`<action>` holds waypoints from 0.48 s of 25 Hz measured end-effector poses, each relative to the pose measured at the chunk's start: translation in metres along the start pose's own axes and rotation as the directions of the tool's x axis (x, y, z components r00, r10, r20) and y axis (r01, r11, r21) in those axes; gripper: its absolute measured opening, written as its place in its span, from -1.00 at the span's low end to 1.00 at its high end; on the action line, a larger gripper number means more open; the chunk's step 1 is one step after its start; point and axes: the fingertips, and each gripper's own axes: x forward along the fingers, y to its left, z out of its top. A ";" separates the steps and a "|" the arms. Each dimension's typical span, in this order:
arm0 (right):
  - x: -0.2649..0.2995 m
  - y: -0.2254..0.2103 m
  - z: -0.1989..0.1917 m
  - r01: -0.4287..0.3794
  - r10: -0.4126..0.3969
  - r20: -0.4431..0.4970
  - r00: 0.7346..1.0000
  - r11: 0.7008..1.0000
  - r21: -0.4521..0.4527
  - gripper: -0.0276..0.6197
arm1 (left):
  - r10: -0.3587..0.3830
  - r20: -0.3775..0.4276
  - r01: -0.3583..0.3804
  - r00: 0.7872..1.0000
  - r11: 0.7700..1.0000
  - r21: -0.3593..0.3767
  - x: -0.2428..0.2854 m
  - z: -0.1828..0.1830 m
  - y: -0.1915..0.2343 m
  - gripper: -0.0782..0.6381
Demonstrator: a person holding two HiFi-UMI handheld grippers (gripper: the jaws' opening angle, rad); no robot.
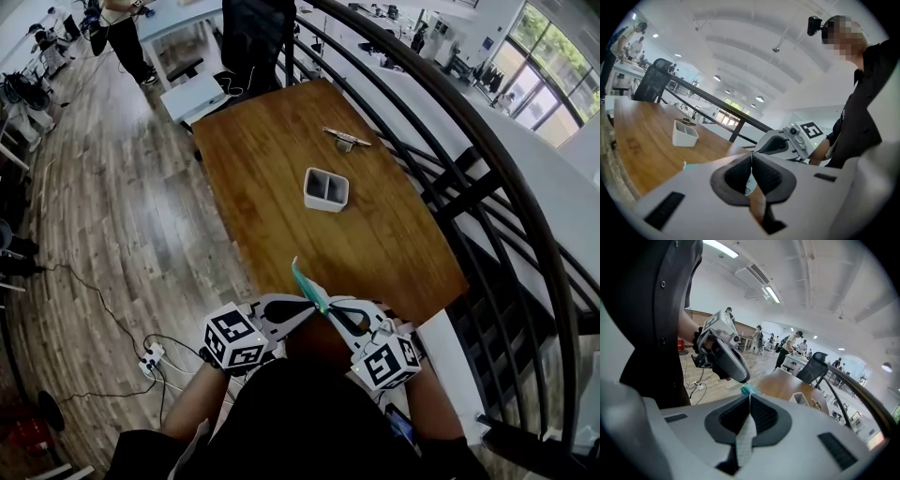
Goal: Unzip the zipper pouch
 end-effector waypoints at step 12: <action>-0.002 -0.001 -0.003 0.031 -0.033 0.021 0.999 0.995 0.091 -0.61 | -0.018 0.010 0.019 1.000 0.999 -0.029 0.006 0.004 0.001 -0.74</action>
